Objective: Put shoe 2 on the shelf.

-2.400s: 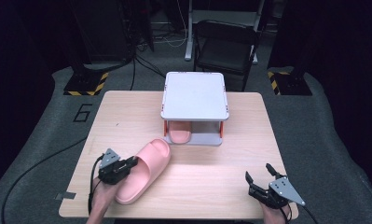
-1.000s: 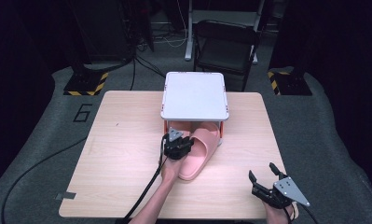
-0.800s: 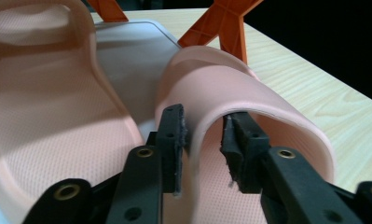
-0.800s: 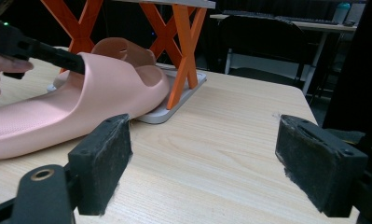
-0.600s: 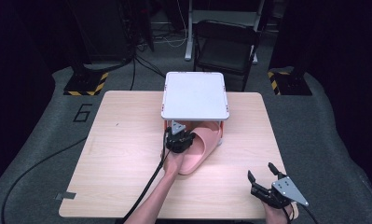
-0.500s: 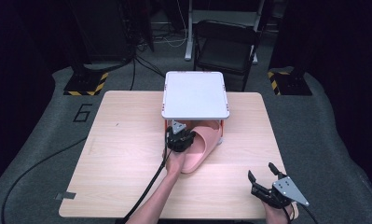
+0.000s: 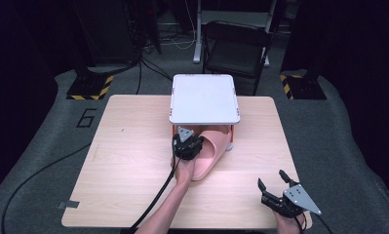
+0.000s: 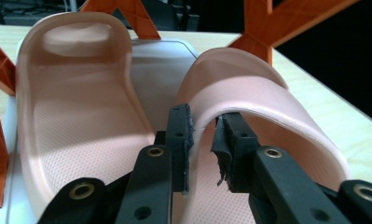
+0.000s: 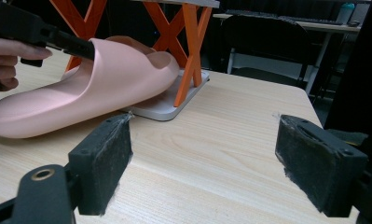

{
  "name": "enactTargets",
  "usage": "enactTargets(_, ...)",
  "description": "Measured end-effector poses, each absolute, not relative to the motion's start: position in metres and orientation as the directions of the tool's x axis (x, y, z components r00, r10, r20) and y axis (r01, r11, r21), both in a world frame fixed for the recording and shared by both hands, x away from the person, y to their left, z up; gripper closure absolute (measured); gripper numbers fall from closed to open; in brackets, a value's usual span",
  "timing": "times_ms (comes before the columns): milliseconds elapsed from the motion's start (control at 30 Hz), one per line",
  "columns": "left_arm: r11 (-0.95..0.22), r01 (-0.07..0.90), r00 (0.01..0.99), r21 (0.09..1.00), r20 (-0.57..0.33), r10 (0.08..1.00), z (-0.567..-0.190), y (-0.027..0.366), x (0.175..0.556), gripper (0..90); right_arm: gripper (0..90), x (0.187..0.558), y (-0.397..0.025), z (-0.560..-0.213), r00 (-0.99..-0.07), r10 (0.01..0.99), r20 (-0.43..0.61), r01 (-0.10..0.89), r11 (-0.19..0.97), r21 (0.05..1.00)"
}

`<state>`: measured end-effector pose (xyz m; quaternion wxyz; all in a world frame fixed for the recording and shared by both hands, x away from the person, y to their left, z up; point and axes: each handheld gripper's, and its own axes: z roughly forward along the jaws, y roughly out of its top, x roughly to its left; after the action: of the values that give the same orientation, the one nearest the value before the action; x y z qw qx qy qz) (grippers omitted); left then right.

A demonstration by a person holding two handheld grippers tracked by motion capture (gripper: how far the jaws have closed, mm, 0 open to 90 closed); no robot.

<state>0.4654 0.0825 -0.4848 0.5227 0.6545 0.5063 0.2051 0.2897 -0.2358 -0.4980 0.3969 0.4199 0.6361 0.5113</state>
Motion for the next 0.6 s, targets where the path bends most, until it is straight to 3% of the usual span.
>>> enactTargets(67,0.061,0.465,0.412,0.883,-0.277,0.868,-0.487,0.081,0.469,67.8,17.9,0.29,-0.236,-0.498,-0.332,0.94,-0.075,0.129,0.124,0.984)
enactTargets(200,-0.004,0.446,0.439,0.895,-0.215,0.873,-0.49,0.077,0.468,59.0,17.9,0.289,-0.236,-0.498,-0.33,0.941,-0.071,0.13,0.12,0.984)
enactTargets(400,-0.076,0.398,0.494,0.914,-0.144,0.858,-0.485,0.075,0.461,59.2,17.9,0.29,-0.237,-0.498,-0.33,0.941,-0.074,0.13,0.123,0.984)
enactTargets(500,-0.12,0.34,0.523,0.933,-0.082,0.848,-0.482,0.074,0.459,52.9,17.9,0.29,-0.236,-0.498,-0.334,0.94,-0.074,0.13,0.124,0.984)
enactTargets(600,-0.143,0.33,0.552,0.933,-0.068,0.831,-0.479,0.073,0.461,57.2,18.0,0.29,-0.236,-0.498,-0.333,0.94,-0.076,0.131,0.126,0.983)
